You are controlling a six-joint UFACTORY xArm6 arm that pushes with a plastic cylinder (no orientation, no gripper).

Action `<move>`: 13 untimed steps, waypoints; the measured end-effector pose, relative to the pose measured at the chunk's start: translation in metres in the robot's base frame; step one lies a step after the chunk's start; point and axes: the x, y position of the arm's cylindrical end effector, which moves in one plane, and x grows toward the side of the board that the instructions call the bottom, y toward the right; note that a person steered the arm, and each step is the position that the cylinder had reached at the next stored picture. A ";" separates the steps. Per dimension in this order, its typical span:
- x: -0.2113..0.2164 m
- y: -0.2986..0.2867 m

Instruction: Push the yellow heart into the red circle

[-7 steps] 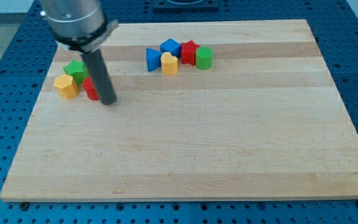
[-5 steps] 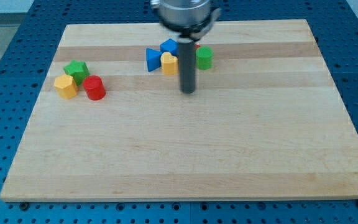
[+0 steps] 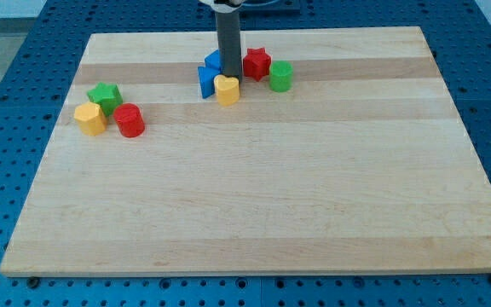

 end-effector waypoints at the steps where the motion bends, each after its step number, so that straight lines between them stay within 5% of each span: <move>1: 0.009 0.006; 5: 0.087 -0.008; 13: 0.130 -0.148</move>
